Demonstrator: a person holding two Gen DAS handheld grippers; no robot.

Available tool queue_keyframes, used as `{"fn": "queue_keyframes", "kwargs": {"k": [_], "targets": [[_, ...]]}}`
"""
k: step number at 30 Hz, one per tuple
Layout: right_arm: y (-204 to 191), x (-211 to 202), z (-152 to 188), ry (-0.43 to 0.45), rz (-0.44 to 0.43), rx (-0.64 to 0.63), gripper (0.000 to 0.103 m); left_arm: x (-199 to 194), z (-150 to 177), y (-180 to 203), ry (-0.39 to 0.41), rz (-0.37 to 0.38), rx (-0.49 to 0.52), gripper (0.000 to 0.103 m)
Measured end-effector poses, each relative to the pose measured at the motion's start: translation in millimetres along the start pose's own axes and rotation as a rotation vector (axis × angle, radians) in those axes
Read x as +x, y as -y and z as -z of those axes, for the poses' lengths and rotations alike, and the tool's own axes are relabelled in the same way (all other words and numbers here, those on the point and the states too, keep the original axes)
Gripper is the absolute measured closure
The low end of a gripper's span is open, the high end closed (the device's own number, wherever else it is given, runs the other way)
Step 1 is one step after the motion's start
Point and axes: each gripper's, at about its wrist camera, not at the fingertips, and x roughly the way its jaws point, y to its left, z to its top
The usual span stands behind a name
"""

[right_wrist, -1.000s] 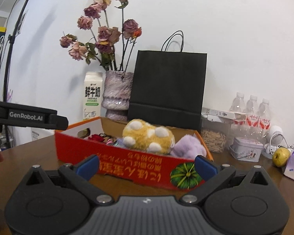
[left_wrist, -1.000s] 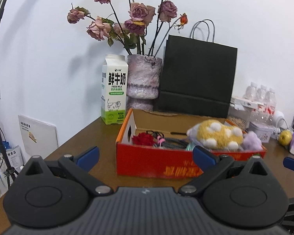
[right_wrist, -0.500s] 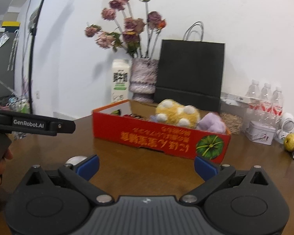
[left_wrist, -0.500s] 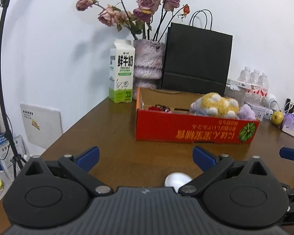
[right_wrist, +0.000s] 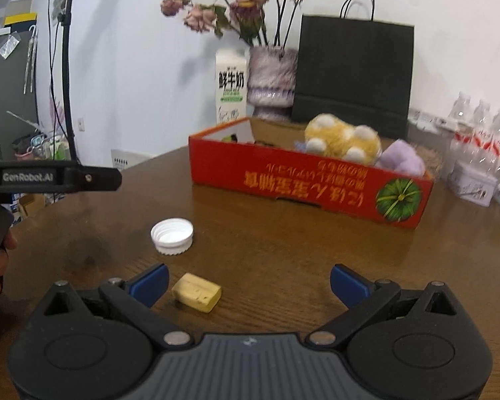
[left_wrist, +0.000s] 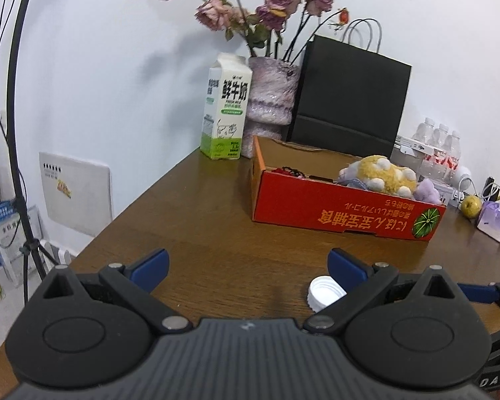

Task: Organize objects
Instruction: 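Withdraw both grippers toward the yellow block and white bottle cap, then grasp the small yellow block with the right gripper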

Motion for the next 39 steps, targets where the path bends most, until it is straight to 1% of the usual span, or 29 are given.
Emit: {"fn": "queue_keyframes", "kwargs": {"k": [3,6,7,8,9,12,13,14,20,26,30,34,39], "targets": [[-2.8,6.9,-0.8,-0.039,-0.024,0.003,0.006,1.6,-1.0,-3.6,-0.014,0.003,-0.019,0.000],[-8.1,12.4,-1.0,-0.073,-0.049,-0.009,0.013,1.2,-0.4,-3.9,-0.017,0.005,-0.018,0.000],[-10.0,14.1,-0.9,-0.084,-0.054,-0.014,0.019,1.4,-0.1,-3.4,-0.018,0.004,-0.017,0.000],[-11.9,16.1,-1.0,-0.095,-0.058,-0.018,0.030,1.7,0.0,-3.5,-0.019,0.004,-0.017,0.000],[-12.8,18.0,-0.9,-0.106,-0.061,-0.018,0.036,1.8,0.2,-3.9,-0.020,0.005,-0.018,0.000],[-14.6,16.7,-0.5,-0.097,-0.075,-0.020,0.054,2.4,0.5,-4.4,-0.025,0.005,-0.019,0.000],[-14.5,16.1,-0.5,-0.093,-0.080,-0.020,0.067,2.7,0.6,-4.0,-0.026,0.005,-0.019,0.000],[-14.1,15.3,-0.3,-0.090,-0.081,-0.019,0.070,3.1,0.7,-4.1,-0.028,0.005,-0.019,0.000],[-12.7,14.0,-1.5,-0.081,-0.082,-0.013,0.071,7.2,1.5,-4.3,-0.048,0.001,-0.018,0.000],[-12.6,3.0,-0.9,-0.016,-0.051,-0.016,0.071,13.1,3.1,-2.3,-0.073,-0.005,-0.005,0.000],[-4.0,-1.8,-1.8,0.017,-0.034,-0.009,0.071,16.3,5.0,6.4,-0.083,0.003,0.038,0.000],[10.1,-4.3,-2.7,0.048,0.011,-0.005,0.071,18.6,7.3,21.5,-0.087,0.029,0.097,0.000],[31.4,-5.3,-3.0,0.062,0.056,0.015,0.071,31.7,13.4,50.6,-0.140,0.067,0.172,0.000]]}}
